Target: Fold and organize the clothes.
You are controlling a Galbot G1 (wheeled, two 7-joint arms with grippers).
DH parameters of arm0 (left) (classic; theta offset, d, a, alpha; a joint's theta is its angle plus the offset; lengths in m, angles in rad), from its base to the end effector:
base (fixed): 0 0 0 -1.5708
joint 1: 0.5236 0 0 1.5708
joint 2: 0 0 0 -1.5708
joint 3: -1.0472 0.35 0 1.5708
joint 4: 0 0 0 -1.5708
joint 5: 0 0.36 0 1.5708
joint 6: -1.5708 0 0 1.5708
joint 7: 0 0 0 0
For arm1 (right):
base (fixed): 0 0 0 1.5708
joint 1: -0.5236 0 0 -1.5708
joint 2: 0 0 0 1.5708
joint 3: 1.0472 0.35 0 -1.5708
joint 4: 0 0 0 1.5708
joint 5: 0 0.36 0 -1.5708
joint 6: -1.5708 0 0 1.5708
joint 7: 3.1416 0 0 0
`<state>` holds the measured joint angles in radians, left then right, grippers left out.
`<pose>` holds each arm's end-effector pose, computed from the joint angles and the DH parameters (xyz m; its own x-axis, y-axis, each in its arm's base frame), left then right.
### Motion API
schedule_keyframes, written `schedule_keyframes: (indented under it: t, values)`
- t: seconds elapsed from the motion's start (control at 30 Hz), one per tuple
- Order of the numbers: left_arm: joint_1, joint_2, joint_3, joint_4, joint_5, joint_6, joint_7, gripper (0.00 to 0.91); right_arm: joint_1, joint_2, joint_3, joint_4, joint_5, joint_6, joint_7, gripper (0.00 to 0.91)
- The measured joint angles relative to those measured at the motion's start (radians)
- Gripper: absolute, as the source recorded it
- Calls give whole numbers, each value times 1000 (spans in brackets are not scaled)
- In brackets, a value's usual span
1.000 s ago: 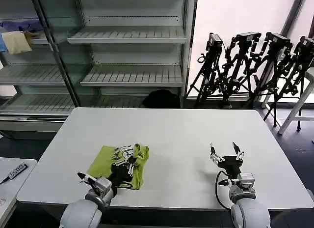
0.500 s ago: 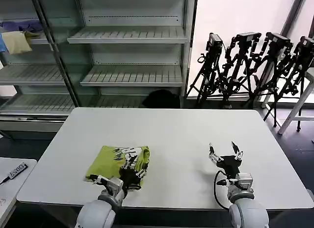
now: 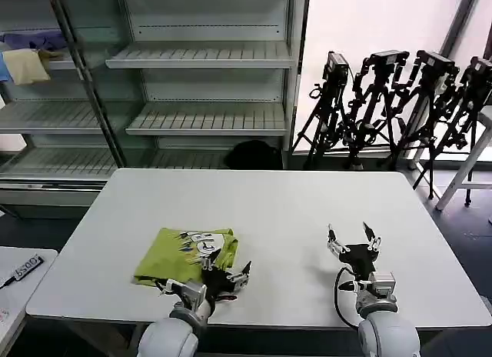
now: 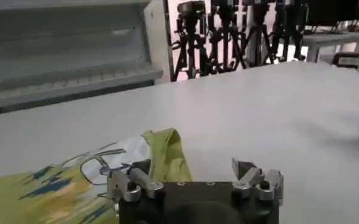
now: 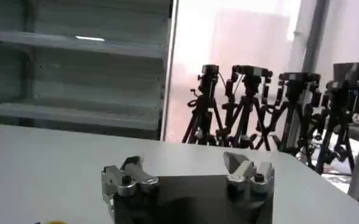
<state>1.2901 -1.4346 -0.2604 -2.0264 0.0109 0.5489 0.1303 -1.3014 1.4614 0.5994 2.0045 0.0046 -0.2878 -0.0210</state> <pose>0.2546 -0.0573 -0.2704 -0.8598 0.3608 0.3613 0.3970 0.9174 0.0287 0.2663 -0.0463 -0.2705 -0.9940 0.0365 0.1030 0.0242 0.9927 -0.1178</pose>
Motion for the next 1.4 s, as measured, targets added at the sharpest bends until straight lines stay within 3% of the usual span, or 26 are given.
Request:
schedule_keyframes:
  t: [0.2, 0.37, 0.7, 1.4]
  values:
    - [-15, 9, -48, -28, -95, -51, -9, 907, 1, -5, 3, 0, 1, 0, 0, 907]
    - [-37, 50, -167, -26, -160, -81, -2, 907, 5, -6, 0, -2, 1, 0, -1, 907]
    - [-32, 154, -373, 52, -213, -29, 30, 907, 21, 7, -19, -17, -14, -1, 0, 907]
    - [12, 166, -449, 89, -275, 20, 32, 907, 21, 5, -14, -22, -16, 0, -1, 907]
